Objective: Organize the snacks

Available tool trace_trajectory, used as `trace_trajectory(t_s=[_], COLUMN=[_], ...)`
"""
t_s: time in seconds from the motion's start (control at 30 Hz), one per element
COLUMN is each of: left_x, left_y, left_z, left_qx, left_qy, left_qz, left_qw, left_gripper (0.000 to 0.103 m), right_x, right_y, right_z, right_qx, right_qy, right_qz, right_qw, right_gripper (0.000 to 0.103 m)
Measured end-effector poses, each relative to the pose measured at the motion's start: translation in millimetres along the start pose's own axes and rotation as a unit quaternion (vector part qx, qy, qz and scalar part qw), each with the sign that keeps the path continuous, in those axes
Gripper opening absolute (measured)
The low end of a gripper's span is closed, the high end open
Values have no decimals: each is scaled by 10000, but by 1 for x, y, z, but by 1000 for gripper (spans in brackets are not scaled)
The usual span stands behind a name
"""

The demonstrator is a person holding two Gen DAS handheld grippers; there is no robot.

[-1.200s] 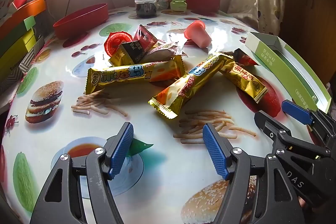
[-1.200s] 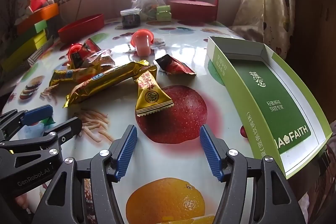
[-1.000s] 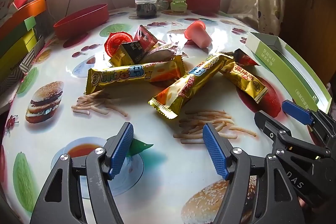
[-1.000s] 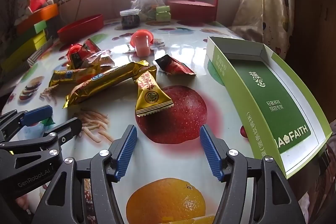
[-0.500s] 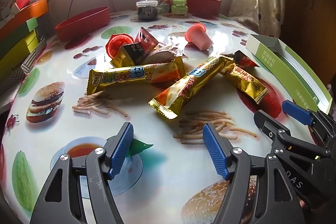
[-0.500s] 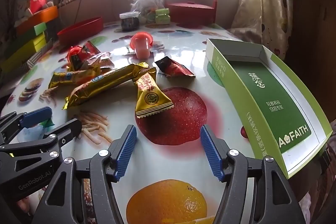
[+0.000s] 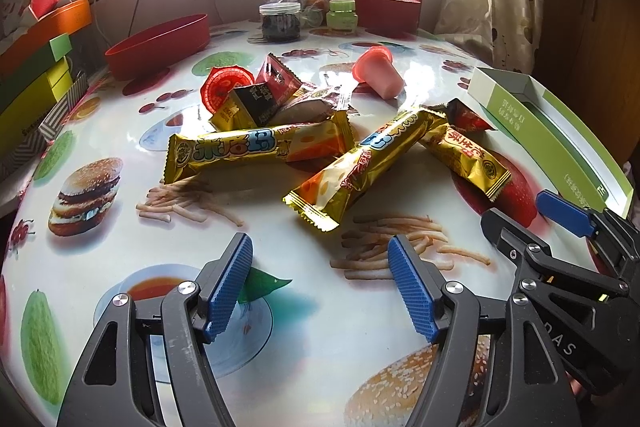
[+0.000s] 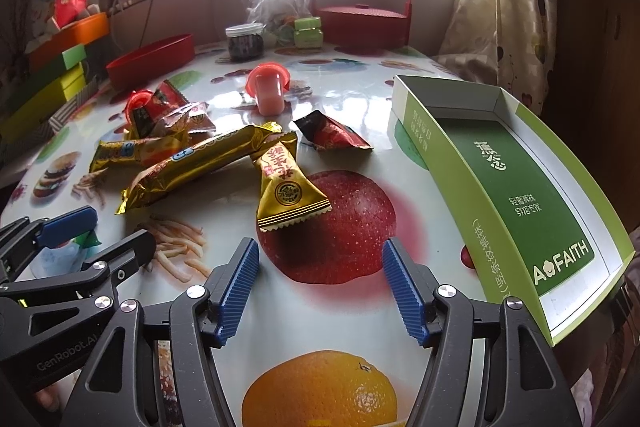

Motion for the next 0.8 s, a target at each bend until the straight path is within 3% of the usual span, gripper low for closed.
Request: trace_trajectory(t_s=[0.33,0.8], left_x=[-1,-2], left_y=[-1,0], left_z=[3,3], left_qx=[-7,91], left_qy=[66,-92], left_qz=[41,-151], left_qw=[10000,9998], left_gripper=[72,72], right_x=[-1,0], right_y=[-4,-2], right_z=[5,3], right_qx=[-172,-41], right_qy=[-97,-191], right_qz=[-78,-158], right_qw=[9998,9997], right_gripper=[65,65])
Point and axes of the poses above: each gripper's, at about its wrist camera, not at the fingertips, and z roughly the way its jaws point, x to its right, y to its underside, the point moved 6 cm from there along z, roughly the way its jaws point, and after that the axes turned 4 degrees about y, right-handed, at the moved point
